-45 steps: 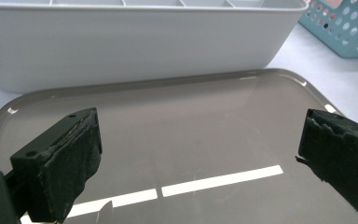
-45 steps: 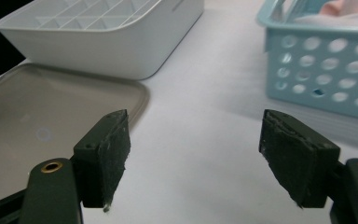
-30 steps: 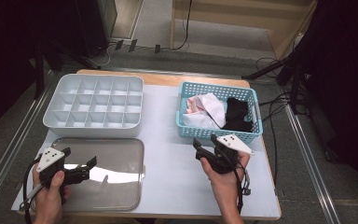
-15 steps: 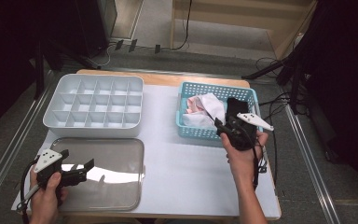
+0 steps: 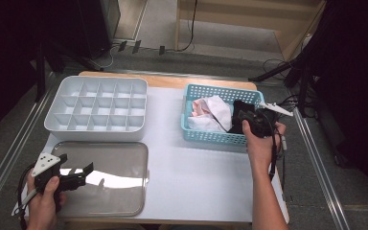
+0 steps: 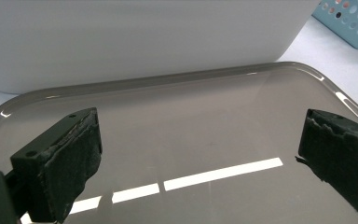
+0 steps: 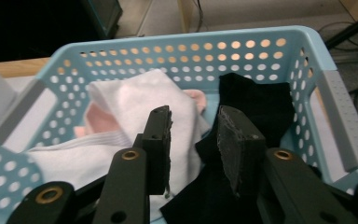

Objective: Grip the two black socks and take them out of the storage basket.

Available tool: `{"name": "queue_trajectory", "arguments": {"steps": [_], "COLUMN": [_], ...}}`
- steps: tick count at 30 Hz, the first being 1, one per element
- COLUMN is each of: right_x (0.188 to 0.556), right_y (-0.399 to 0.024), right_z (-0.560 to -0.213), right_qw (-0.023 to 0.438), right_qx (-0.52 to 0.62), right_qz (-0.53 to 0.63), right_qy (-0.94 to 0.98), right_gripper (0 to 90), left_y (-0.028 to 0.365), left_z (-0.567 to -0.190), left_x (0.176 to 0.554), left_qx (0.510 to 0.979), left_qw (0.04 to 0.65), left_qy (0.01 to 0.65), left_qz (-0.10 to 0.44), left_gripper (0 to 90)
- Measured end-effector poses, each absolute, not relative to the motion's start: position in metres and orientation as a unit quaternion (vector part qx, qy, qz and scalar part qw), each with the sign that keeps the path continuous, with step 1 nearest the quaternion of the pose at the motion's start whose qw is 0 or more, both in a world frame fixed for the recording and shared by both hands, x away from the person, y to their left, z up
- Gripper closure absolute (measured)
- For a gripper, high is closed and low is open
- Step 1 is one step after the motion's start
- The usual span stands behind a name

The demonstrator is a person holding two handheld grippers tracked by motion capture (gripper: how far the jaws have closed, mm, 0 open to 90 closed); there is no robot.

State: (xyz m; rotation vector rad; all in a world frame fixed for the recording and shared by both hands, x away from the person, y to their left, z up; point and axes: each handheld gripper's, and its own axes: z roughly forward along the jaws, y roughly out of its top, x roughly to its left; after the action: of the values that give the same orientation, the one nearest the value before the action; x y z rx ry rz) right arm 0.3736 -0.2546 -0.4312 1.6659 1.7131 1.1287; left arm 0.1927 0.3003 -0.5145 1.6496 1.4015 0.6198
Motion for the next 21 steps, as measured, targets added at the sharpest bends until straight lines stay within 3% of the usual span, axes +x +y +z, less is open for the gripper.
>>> {"name": "queue_trajectory", "arguments": {"steps": [11,18,21], "right_x": [0.41,0.429,0.436], "right_y": [-0.268,-0.269,-0.267], "right_z": [-0.438,-0.447,-0.448], "right_qw": [0.223,0.216,0.224], "right_qx": [0.634,0.64,0.639], "right_qz": [0.371,0.318,0.281], "right_qy": [0.64,0.665,0.68], "right_gripper": [61.4,51.2,53.5], "left_y": [0.305,0.306,0.307], "left_z": [-0.515,-0.515,-0.515], "left_x": [0.193,0.193,0.193], "left_qx": [0.661,0.662,0.66], "left_qw": [0.428,0.428,0.429], "left_qy": [0.565,0.564,0.566], "left_qz": [0.248,0.246,0.246], "left_gripper": [0.0,0.0,0.0]}}
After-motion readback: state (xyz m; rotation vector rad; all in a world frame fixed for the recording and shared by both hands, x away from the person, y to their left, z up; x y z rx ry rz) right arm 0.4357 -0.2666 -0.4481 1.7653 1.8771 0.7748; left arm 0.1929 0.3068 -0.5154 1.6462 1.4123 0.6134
